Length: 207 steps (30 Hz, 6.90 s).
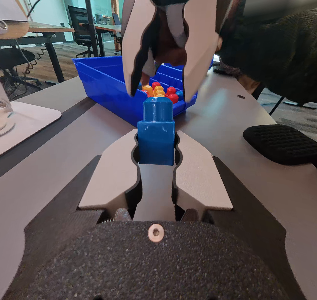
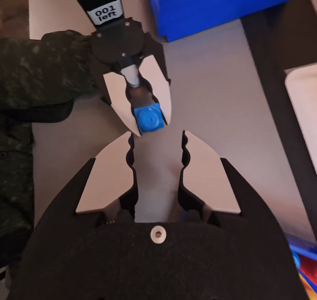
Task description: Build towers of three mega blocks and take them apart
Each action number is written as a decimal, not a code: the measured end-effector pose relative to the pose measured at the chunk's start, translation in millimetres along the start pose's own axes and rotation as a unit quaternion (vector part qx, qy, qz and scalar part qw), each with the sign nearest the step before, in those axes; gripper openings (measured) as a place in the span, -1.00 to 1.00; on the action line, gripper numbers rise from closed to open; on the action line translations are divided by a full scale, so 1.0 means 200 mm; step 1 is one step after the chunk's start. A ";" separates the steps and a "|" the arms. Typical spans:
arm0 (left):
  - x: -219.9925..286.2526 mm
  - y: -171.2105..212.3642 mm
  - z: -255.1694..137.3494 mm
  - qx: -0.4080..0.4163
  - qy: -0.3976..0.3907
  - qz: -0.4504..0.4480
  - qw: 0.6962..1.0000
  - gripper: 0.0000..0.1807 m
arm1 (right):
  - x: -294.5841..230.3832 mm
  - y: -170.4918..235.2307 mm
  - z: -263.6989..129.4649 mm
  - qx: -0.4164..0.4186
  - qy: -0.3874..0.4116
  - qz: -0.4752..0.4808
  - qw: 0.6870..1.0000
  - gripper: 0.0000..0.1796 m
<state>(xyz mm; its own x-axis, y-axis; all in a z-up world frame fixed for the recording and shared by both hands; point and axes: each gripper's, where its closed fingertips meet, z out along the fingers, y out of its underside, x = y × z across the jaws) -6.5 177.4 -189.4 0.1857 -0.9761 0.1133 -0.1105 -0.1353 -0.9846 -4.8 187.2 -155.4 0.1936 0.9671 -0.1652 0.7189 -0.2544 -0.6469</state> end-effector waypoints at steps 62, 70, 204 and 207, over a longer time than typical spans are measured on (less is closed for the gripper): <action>-1.34 0.35 -1.13 -0.207 -0.473 -0.237 0.823 -0.32 | -0.23 0.14 -0.04 0.348 0.218 0.060 0.910 -0.55; -1.42 0.51 -1.08 -0.313 -0.494 -0.173 0.793 -0.58 | -0.22 0.18 0.00 0.338 0.204 0.070 0.916 -0.57; -0.15 -0.14 -0.13 -0.061 -0.122 0.095 0.986 -0.60 | 1.01 1.23 -0.86 -0.172 0.441 0.343 0.811 -0.64; -0.16 -0.13 -0.13 -0.067 -0.124 0.099 0.985 -0.60 | 0.99 1.32 -0.75 -0.207 0.409 0.395 0.796 -0.64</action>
<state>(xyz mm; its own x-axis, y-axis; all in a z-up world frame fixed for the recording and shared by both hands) -35.4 206.7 -163.7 0.3784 -0.9164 -0.1307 -0.2936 0.0151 -0.9558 323.0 311.4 -246.6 0.9429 0.2185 0.2516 0.2818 -0.9257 -0.2523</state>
